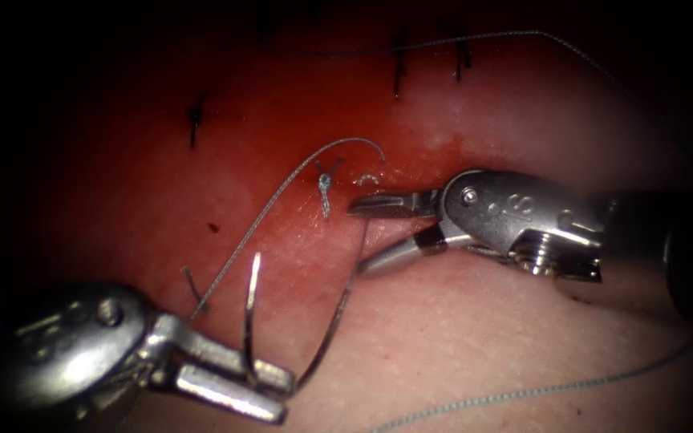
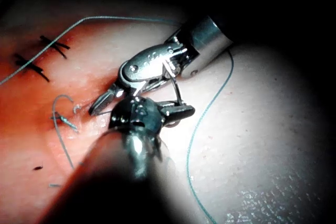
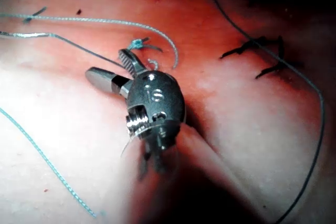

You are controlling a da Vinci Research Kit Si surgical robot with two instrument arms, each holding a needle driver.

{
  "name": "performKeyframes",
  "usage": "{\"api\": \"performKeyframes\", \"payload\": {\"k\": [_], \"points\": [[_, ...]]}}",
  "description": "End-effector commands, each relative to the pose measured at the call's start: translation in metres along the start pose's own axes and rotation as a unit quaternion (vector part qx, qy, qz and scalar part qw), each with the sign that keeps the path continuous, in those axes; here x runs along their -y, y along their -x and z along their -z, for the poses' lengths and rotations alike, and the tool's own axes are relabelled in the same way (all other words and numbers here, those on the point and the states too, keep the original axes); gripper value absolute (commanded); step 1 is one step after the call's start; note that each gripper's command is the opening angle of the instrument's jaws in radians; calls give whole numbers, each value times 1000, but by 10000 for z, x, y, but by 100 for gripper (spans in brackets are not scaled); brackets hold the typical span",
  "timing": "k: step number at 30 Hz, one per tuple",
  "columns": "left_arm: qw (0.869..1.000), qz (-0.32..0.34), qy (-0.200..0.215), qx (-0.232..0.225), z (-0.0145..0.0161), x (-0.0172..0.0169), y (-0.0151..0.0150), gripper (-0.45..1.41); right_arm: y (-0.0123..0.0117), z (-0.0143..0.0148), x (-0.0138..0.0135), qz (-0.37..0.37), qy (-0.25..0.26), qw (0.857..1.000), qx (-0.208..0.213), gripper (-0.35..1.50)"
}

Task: Wound Closure

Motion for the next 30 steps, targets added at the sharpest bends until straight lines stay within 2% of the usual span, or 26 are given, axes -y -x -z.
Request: {"api": "performKeyframes", "payload": {"k": [1, 8, 10, 16, 17, 18, 19, 21, 24, 30], "points": [[1000, -3, -2, -2, -3, 4, -2, -45, 8, -11, -6, -2, -1, 1000, 12, 52], [1000, -22, -13, -10, 8, -16, -18, -45, 29, -15, -10, -31, -5, 999, 43, 52], [999, -28, -17, -11, 11, -24, -24, -45, 33, -16, -9, -38, -5, 998, 50, 47], [998, -55, -30, -20, 18, -44, -39, -45, 39, -17, -11, -53, -5, 997, 54, 46], [998, -58, -32, -21, 18, -45, -40, -45, 39, -17, -11, -59, -7, 997, 54, 20], [997, -63, -33, -22, 18, -47, -41, -45, 40, -15, -11, -64, -6, 996, 54, -25], [997, -65, -35, -21, 18, -48, -42, -45, 41, -13, -10, -75, -4, 996, 56, -35], [997, -67, -38, -22, 18, -49, -43, -45, 41, -6, -7, -92, 22, 994, 63, -35], [996, -74, -46, -21, 19, -48, -43, -45, 35, 2, -2, -138, 33, 988, 66, -35], [994, -77, -71, -13, 27, -41, -38, -45, 14, 14, 29, -230, 13, 971, 66, -35]]}}
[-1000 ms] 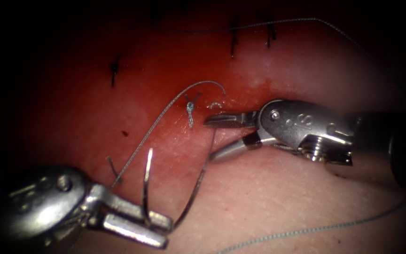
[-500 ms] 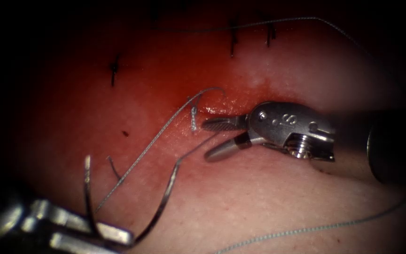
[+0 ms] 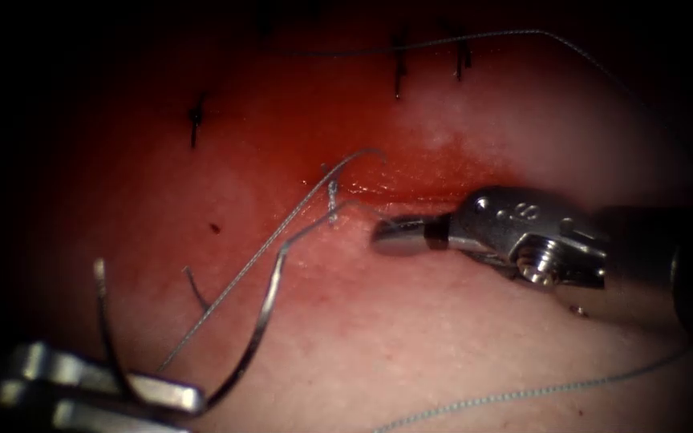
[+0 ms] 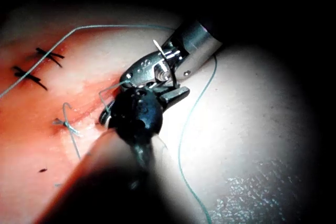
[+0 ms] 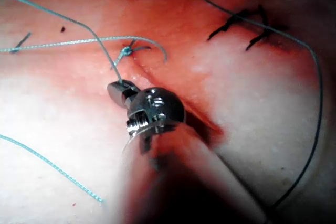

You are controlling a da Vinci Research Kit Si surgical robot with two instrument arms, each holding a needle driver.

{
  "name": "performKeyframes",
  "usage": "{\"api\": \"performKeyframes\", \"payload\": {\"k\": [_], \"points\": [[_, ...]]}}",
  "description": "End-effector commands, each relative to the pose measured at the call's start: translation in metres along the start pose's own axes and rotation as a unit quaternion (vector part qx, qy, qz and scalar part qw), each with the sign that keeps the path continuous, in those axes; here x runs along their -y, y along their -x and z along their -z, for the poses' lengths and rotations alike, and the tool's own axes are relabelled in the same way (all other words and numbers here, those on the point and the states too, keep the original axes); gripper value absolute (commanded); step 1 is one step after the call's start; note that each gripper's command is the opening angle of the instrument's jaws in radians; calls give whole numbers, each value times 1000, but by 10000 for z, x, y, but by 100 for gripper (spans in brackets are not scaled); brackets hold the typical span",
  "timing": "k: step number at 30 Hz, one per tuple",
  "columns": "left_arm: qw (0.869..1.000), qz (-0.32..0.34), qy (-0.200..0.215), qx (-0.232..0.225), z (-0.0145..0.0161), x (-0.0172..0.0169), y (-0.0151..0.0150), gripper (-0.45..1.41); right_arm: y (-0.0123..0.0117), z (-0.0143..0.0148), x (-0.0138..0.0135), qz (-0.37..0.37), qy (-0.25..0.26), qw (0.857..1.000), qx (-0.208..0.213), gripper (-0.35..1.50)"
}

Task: Wound Closure

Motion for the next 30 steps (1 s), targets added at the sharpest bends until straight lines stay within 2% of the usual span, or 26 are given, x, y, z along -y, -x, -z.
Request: {"api": "performKeyframes", "payload": {"k": [1, 4, 5, 7, 8, 9, 10, 11, 16, 18, 21, 22, 23, 24, 25, 26, 27, 30], "points": [[1000, -2, -15, 7, -5, 9, 4, -45, -4, -9, 18, -6, -15, 1000, 4, -35], [999, -6, -48, 21, 0, 17, 12, -45, -9, -9, 57, -12, -48, 999, 18, -35], [999, -6, -48, 21, 0, 17, 12, -45, -9, -9, 57, -12, -48, 999, 18, -35], [998, -6, -62, 29, 3, 21, 16, -45, -17, -11, 87, -13, -67, 998, 14, -35], [998, -6, -62, 29, 3, 21, 16, -45, -17, -11, 87, -13, -67, 998, 14, -35], [997, -7, -67, 32, 5, 22, 17, -45, -22, -12, 106, -11, -79, 997, 15, -35], [997, -8, -69, 34, 6, 21, 16, -45, -23, -12, 113, -11, -84, 996, 17, -35], [997, -8, -69, 34, 6, 21, 16, -45, -23, -12, 113, -11, -84, 996, 17, -35], [996, -6, -76, 42, 18, 12, 12, -45, -30, -14, 147, -7, -107, 994, 12, -35], [996, -5, -76, 42, 21, 10, 10, -45, -32, -14, 149, -5, -109, 994, 8, -35], [996, -7, -81, 47, 29, 5, 6, -45, -40, -17, 144, 65, -112, 991, -28, -35], [995, -9, -85, 50, 31, 3, 5, -45, -44, -18, 139, 86, -111, 989, -45, 15], [995, -11, -89, 53, 33, 2, 4, -45, -47, -19, 133, 98, -110, 987, -58, 54], [994, -12, -95, 57, 36, 1, 3, -45, -50, -20, 127, 116, -105, 985, -70, 86], [993, -14, -100, 60, 38, 0, 2, -45, -53, -20, 118, 142, -96, 982, -82, 109], [992, -16, -107, 67, 43, -1, 2, -45, -56, -18, 104, 160, -87, 979, -95, 124], [992, -16, -107, 67, 43, -1, 2, -45, -56, -18, 104, 160, -87, 979, -95, 124], [991, -15, -114, 73, 52, -2, 1, -45, -57, -13, 81, 177, -65, 976, -104, 130]]}}
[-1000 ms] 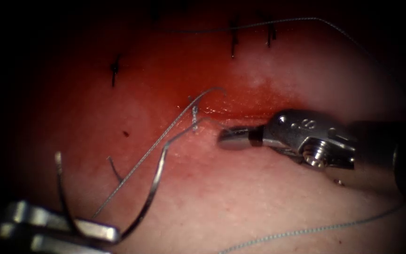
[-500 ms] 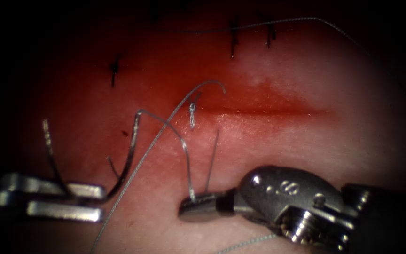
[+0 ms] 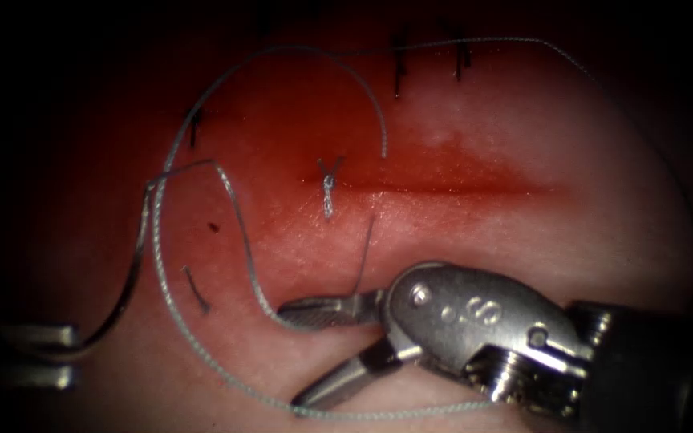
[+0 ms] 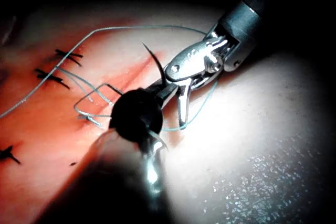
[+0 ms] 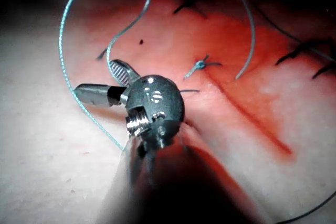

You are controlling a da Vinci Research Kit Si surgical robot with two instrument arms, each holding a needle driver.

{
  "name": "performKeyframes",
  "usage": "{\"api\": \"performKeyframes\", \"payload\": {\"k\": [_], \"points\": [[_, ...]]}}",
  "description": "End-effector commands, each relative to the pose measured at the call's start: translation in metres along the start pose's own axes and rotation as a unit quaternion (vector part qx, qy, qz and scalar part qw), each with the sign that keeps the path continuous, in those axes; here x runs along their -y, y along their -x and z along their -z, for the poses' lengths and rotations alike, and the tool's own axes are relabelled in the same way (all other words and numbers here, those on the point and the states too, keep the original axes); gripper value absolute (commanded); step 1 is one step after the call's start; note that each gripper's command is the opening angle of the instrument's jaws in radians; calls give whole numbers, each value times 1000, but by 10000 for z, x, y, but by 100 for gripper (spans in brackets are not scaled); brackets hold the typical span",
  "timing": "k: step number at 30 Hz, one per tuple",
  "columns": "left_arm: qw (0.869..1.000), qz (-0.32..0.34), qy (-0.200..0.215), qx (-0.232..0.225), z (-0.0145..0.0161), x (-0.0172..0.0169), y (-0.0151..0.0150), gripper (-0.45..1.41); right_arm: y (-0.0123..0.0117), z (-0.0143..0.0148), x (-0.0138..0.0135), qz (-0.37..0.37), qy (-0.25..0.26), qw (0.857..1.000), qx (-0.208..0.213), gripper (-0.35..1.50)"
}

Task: Wound Closure

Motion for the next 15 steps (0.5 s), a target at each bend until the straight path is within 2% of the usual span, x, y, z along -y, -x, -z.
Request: {"api": "performKeyframes", "payload": {"k": [1, 8, 11, 15], "points": [[1000, 1, -2, 1, -5, 4, 0, -45, 5, -1, -18, 8, 11, 1000, -1, 130], [1000, 2, -16, 10, -4, 6, 0, -45, 20, 12, -57, 38, 34, 999, 12, 111], [1000, 2, -17, 11, -4, 7, 1, -45, 29, 8, -69, 52, 43, 998, 20, 103], [1000, 3, -20, 12, -6, 10, 2, -45, 41, -4, -84, 86, 49, 994, 38, 101]]}}
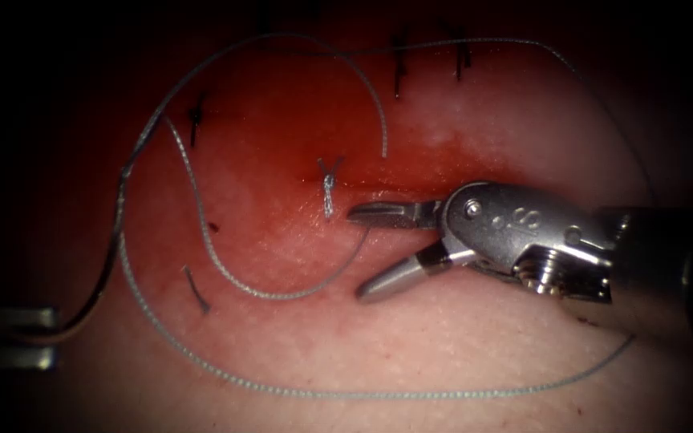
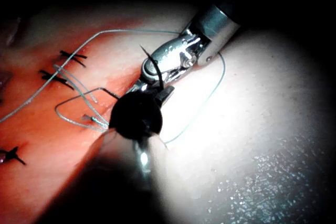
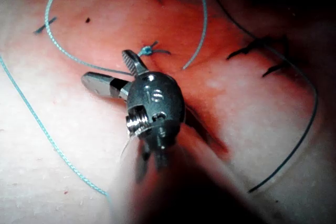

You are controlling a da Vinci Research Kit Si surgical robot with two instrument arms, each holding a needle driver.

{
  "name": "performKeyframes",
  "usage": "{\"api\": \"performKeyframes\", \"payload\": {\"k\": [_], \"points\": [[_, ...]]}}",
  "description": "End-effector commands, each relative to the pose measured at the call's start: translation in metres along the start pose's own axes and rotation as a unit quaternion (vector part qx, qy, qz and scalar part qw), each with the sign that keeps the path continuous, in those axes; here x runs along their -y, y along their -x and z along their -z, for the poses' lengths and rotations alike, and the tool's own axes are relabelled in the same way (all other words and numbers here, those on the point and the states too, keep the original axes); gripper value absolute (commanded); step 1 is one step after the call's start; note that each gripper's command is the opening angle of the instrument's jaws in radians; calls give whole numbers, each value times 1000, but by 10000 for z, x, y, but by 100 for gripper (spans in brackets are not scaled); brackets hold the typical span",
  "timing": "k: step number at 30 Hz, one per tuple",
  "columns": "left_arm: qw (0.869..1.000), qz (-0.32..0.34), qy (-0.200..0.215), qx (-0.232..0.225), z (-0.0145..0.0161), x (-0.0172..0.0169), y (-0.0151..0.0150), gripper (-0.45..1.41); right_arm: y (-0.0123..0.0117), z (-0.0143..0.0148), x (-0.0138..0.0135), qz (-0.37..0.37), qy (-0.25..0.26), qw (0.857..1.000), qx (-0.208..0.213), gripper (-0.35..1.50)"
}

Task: Wound Closure

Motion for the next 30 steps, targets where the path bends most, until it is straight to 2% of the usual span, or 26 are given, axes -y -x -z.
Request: {"api": "performKeyframes", "payload": {"k": [1, 3, 5, 6, 7, 8, 9, 10, 11, 16, 21, 24, 25, 27, 30], "points": [[1000, 0, -1, 0, -8, 5, 1, -45, 6, -15, -10, 16, 0, 1000, 11, 96], [1000, 1, -4, 0, -11, 9, 3, -45, 14, -22, -17, 54, 5, 998, 31, 89], [1000, 1, -4, 1, -11, 10, 3, -45, 15, -23, -19, 63, 5, 997, 34, 89], [1000, 1, -4, 1, -12, 11, 5, -45, 17, -24, -22, 81, 12, 996, 40, 78], [1000, 1, -4, 1, -12, 11, 5, -45, 17, -24, -22, 81, 12, 996, 40, 78], [1000, 1, -5, 1, -12, 12, 5, -45, 17, -24, -22, 90, 18, 995, 44, 67], [1000, 1, -5, 1, -12, 13, 6, -45, 17, -22, -22, 96, 26, 994, 54, 36], [1000, 2, -6, 2, -12, 14, 7, -45, 17, -20, -22, 97, 30, 993, 61, -15], [1000, 2, -7, 2, -12, 16, 8, -45, 16, -13, -18, 97, 34, 992, 71, -35], [1000, 0, -9, 4, -13, 20, 10, -45, 11, 1, -5, 93, 35, 991, 87, -35], [1000, 1, -11, 5, -14, 23, 13, -45, 2, 4, 17, 78, 3, 992, 95, -35], [1000, 1, -12, 5, -15, 24, 13, -45, -6, 5, 38, 61, -22, 994, 94, -35], [1000, -4, -13, 6, -16, 26, 14, -45, -14, 8, 56, 55, -37, 993, 100, -35], [1000, -3, -12, 7, -16, 28, 14, -45, -19, 10, 65, 53, -42, 992, 102, -35], [1000, -5, -25, 15, -19, 36, 21, -45, -44, 19, 100, 27, -57, 993, 103, -35]]}}
